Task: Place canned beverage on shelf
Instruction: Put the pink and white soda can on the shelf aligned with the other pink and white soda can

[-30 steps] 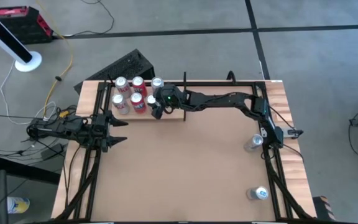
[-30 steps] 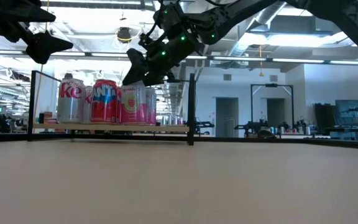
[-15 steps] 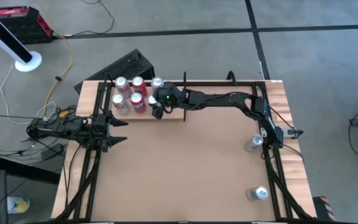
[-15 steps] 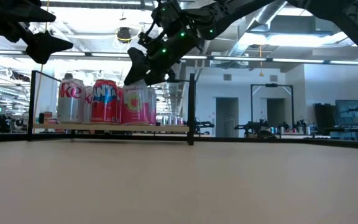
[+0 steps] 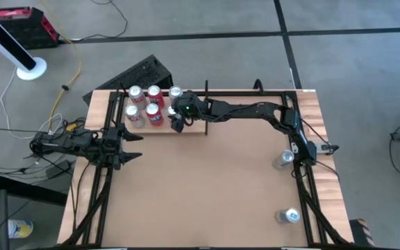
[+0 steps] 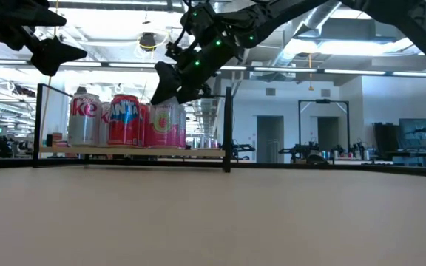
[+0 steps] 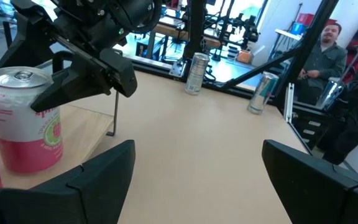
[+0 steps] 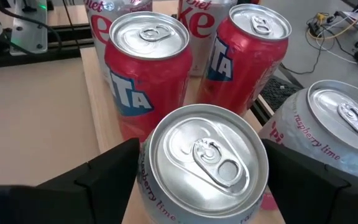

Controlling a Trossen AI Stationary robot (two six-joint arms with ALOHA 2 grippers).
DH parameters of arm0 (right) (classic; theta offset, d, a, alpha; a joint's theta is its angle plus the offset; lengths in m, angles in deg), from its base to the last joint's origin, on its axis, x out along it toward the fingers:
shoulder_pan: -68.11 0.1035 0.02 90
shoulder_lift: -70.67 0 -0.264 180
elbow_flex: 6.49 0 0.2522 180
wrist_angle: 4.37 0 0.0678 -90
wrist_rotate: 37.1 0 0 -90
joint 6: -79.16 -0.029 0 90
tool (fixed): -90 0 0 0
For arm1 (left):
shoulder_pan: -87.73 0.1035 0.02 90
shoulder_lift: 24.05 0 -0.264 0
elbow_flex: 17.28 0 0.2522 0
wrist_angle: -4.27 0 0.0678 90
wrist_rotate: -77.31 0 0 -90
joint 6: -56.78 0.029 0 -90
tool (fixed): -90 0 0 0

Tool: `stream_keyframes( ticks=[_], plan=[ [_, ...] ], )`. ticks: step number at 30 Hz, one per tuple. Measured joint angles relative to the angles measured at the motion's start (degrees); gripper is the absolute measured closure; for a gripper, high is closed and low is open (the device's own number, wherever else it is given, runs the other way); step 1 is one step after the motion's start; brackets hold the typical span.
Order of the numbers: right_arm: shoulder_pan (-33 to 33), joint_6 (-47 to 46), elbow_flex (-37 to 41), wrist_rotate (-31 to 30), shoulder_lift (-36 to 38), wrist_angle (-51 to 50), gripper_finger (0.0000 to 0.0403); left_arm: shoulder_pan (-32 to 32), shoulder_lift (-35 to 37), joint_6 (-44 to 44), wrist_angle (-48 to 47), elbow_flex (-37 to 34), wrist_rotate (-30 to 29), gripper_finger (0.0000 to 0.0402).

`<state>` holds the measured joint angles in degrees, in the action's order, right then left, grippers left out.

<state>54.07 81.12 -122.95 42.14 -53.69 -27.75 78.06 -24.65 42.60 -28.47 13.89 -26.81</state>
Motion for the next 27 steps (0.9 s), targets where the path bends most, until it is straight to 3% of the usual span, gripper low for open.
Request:
stream_keyframes(
  ticks=[27],
  plan=[
    [1.0,1.6,0.1,0.1,7.0,-4.5,0.0055,0.0,0.0,0.0,0.0,0.0,0.5,0.0065]
  ],
)
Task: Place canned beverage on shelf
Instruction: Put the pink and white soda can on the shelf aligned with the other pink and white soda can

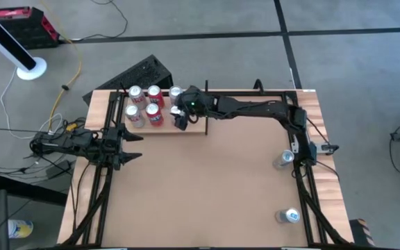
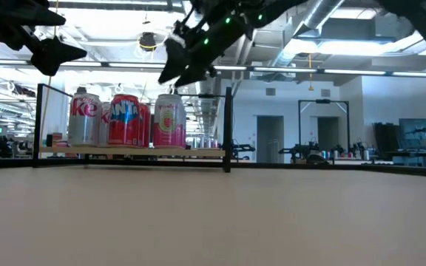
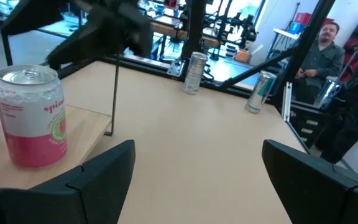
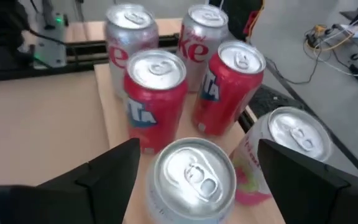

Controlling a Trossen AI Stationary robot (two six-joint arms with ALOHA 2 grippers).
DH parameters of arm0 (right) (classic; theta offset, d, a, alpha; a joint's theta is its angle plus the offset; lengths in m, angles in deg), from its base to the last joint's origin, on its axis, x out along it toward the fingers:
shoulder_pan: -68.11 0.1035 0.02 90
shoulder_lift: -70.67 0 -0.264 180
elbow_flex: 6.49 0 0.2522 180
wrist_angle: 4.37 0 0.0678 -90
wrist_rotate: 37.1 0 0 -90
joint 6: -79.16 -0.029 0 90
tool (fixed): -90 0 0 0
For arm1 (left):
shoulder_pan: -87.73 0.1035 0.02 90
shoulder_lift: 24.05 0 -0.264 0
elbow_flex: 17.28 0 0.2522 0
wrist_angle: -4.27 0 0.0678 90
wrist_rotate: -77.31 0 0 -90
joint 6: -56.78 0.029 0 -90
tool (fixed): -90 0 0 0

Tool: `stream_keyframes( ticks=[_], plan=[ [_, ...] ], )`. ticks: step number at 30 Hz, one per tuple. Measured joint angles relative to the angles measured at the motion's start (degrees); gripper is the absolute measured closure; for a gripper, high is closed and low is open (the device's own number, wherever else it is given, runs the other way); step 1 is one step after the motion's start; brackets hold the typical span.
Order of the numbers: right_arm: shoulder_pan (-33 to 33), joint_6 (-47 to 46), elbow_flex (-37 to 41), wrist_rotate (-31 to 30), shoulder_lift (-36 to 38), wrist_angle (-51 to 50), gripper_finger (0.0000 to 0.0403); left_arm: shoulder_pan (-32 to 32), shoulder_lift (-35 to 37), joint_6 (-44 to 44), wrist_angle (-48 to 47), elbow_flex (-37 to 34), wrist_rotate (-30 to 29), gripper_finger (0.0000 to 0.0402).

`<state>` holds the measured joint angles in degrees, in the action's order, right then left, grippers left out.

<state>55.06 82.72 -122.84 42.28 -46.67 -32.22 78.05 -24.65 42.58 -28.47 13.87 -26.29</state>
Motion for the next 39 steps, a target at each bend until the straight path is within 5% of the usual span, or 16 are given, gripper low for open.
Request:
stream_keyframes(
  ticks=[10,20,39],
  plan=[
    [4.8,0.9,-0.1,-4.2,5.1,-12.6,0.0127,0.0,0.0,0.0,0.0,0.0,0.8,0.0065],
    [6.7,4.1,-0.1,-14.4,-1.9,-12.9,0.0381,0.0,0.0,0.0,0.0,0.0,0.8,0.0065],
    [4.9,3.7,-0.1,-11.8,-2.9,-9.2,0.0379,0.0,0.0,0.0,0.0,0.0,0.8,0.0065]
  ],
)
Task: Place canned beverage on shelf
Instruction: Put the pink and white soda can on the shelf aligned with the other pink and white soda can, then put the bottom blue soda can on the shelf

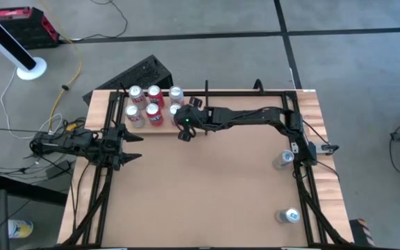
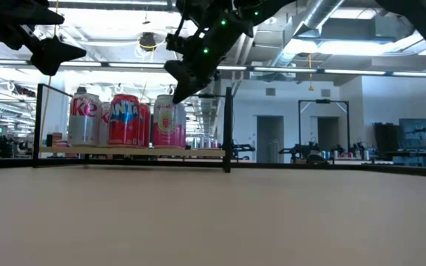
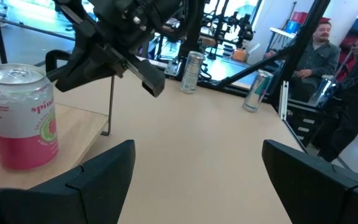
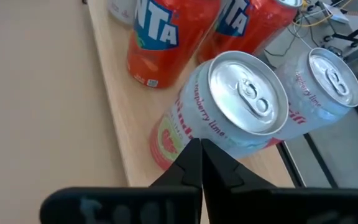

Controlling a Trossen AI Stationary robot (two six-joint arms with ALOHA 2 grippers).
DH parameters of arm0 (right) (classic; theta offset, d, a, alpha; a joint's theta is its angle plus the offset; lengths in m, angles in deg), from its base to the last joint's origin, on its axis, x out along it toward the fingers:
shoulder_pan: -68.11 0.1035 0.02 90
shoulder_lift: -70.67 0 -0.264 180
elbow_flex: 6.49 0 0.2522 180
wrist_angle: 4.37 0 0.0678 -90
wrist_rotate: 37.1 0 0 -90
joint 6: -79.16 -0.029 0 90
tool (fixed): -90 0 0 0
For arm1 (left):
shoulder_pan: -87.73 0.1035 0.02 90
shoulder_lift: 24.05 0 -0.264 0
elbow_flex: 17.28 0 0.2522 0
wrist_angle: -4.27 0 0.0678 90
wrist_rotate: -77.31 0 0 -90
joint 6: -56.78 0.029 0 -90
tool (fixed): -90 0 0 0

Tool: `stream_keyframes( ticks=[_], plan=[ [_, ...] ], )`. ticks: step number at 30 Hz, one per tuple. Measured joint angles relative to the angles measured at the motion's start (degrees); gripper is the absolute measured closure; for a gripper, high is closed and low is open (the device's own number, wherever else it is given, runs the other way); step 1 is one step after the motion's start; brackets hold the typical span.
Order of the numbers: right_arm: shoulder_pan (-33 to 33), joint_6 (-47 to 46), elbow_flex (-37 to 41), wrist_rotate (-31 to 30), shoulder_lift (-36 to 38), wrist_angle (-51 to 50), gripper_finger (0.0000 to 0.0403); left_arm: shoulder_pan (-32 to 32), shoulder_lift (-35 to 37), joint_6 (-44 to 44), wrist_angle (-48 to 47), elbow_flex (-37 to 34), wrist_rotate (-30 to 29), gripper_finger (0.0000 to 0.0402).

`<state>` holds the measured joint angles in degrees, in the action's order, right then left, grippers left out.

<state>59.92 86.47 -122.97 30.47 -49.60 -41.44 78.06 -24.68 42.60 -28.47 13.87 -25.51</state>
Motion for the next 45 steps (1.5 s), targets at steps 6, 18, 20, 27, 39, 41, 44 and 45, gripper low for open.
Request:
stream_keyframes(
  ticks=[6,18,20,27,39,41,44,45],
  plan=[
    [0.3,0.1,0.0,0.1,0.0,0.5,0.0384,0.0,0.0,0.0,0.0,0.0,0.0,0.0065],
    [7.9,-7.4,0.0,5.9,12.1,-14.5,0.038,0.0,0.0,0.0,-0.1,0.0,-2.5,0.0065],
    [9.9,-12.5,0.0,5.8,16.0,-19.6,0.038,0.0,0.0,0.0,-0.1,0.0,-2.5,0.0065],
    [18.3,-43.1,0.0,5.8,28.2,-41.1,0.0366,0.0,0.0,-3.0,-4.3,0.0,-2.5,0.0065],
    [28.9,-81.3,3.5,1.0,36.2,-65.2,0.0382,0.0,0.0,5.2,-1.6,-0.6,-10.6,0.0065],
    [28.4,-84.0,4.9,-0.5,36.9,-66.8,0.0381,0.0,0.0,10.6,2.7,-2.1,-10.6,0.0065],
    [26.7,-84.5,9.2,0.6,38.2,-66.6,0.0377,0.0,-0.2,17.4,9.5,-5.4,-10.2,0.0065],
    [26.0,-85.5,10.3,1.4,38.2,-66.5,0.0375,0.0,-0.1,19.0,11.4,-6.4,-10.2,0.0065]
  ],
)
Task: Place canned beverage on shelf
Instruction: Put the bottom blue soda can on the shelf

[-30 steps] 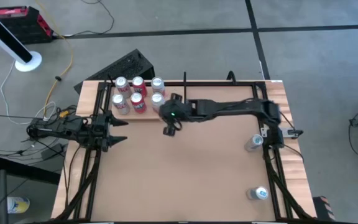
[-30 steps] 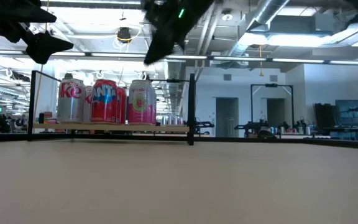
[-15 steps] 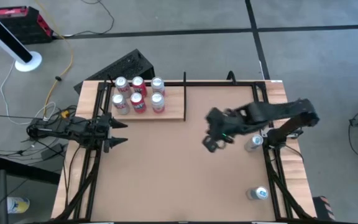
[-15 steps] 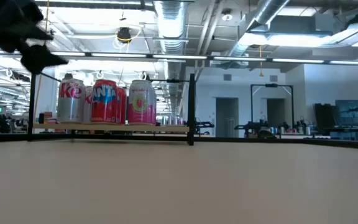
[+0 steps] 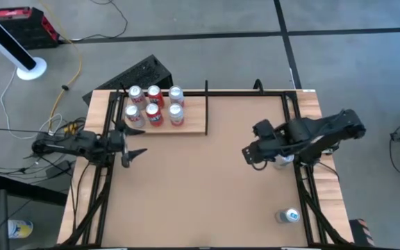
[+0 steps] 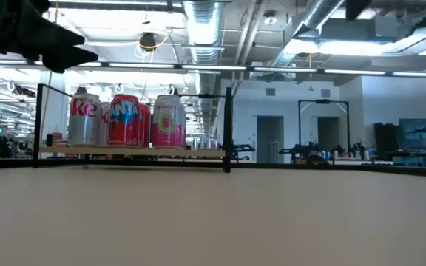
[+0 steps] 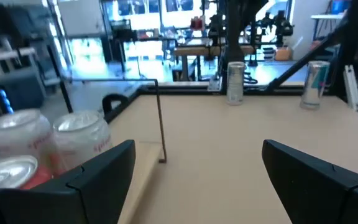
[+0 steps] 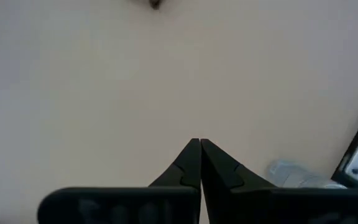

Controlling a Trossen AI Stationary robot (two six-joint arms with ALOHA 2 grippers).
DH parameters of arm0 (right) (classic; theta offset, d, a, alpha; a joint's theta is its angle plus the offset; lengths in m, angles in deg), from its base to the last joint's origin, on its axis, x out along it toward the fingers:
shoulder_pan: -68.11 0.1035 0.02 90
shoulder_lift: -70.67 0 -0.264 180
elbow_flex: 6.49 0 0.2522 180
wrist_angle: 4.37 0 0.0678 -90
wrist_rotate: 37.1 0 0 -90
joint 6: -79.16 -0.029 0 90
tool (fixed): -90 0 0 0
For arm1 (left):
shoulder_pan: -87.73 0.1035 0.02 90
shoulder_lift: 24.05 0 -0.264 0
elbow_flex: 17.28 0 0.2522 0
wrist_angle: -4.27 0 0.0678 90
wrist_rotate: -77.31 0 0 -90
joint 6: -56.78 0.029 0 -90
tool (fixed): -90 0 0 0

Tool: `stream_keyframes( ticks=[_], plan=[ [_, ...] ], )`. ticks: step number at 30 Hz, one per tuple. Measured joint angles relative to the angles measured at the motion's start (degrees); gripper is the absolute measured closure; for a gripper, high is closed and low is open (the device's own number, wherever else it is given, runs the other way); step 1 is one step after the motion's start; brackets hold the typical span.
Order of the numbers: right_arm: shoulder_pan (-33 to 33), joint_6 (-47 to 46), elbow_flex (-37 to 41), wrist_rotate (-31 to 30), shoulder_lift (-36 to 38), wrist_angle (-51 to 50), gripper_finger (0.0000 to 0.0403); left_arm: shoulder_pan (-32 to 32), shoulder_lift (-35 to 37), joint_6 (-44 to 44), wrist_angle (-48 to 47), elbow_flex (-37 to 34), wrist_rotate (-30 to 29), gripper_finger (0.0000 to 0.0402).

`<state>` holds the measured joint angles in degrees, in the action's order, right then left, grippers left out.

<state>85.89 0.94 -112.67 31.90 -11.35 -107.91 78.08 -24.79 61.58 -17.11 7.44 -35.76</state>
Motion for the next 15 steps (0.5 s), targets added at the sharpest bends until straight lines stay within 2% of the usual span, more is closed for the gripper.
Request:
stream_keyframes(
  ticks=[2,7,10,15],
  plan=[
    [-1.2,-1.3,1.7,4.3,0.3,-0.5,0.0373,0.0,0.0,2.1,2.2,-1.5,-0.2,0.0065],
    [-0.2,-3.4,2.0,21.8,0.2,0.8,0.0374,0.0,0.0,5.4,2.5,-2.1,-0.4,0.0065],
    [2.8,-10.6,2.0,28.8,0.2,2.0,0.0375,0.0,0.0,5.6,2.0,-2.1,-0.4,0.0065],
    [12.2,-27.8,2.0,34.9,0.2,2.5,0.0368,0.0,0.0,5.0,-0.9,-2.1,-0.5,0.0065]
  ],
)
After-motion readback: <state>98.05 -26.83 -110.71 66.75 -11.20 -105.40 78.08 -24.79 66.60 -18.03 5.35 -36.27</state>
